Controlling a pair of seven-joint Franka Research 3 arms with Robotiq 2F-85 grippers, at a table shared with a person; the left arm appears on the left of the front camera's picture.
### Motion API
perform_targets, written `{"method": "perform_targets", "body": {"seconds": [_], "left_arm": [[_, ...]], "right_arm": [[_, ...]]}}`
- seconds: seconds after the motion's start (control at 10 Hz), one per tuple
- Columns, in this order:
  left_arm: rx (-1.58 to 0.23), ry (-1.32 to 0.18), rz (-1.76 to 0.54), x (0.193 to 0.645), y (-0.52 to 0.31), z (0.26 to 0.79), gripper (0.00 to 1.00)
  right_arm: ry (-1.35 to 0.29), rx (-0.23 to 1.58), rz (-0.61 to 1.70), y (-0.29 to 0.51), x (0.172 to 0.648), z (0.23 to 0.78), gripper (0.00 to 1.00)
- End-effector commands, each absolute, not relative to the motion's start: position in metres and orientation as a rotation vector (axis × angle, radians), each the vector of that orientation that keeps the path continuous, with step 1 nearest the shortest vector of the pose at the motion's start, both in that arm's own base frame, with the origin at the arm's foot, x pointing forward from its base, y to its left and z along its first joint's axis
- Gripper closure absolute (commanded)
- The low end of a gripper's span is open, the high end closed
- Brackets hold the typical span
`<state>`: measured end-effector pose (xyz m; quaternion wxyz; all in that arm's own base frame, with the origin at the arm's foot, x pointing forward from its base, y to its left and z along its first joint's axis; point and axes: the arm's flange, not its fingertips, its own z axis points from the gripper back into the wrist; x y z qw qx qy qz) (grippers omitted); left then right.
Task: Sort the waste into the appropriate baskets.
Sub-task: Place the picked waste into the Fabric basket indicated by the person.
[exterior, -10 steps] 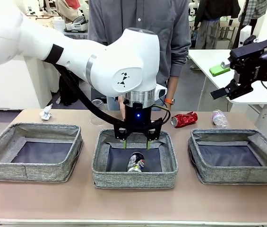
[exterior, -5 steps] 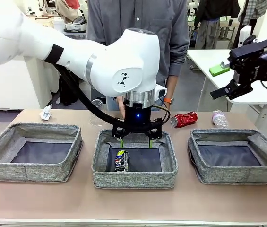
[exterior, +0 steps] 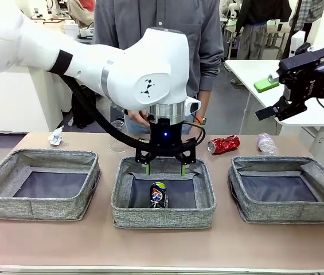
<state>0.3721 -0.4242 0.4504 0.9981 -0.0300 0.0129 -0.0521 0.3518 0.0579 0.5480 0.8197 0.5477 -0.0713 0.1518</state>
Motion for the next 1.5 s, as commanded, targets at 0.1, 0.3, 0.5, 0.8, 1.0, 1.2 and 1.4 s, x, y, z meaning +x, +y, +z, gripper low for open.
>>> {"method": "perform_targets", "body": {"seconds": [0.1, 0.3, 0.5, 0.8, 1.0, 1.2, 1.4], "left_arm": [[-0.322, 0.071, -0.259, 0.375, -0.361, 0.513, 0.0], [-0.558, 0.072, -0.294, 0.377, -0.311, 0.542, 0.0], [-0.812, 0.102, -0.297, 0.385, -0.252, 0.541, 0.0], [-1.197, 0.109, -0.351, 0.408, -0.157, 0.532, 0.0], [-1.397, 0.07, -0.295, 0.412, -0.107, 0.52, 0.0], [-1.47, 0.085, -0.123, 0.397, -0.074, 0.504, 0.0], [-1.385, 0.06, -0.276, 0.413, -0.088, 0.521, 0.0]], "right_arm": [[-0.171, 1.194, 0.343, 0.059, 0.354, 0.55, 0.0], [-0.171, 1.194, 0.343, 0.059, 0.354, 0.55, 0.0], [-0.171, 1.194, 0.343, 0.059, 0.354, 0.55, 0.0], [-0.171, 1.194, 0.343, 0.059, 0.354, 0.55, 0.0], [-0.171, 1.194, 0.343, 0.059, 0.354, 0.55, 0.0], [-0.171, 1.194, 0.343, 0.059, 0.354, 0.55, 0.0], [-0.171, 1.194, 0.343, 0.059, 0.354, 0.55, 0.0]]}}
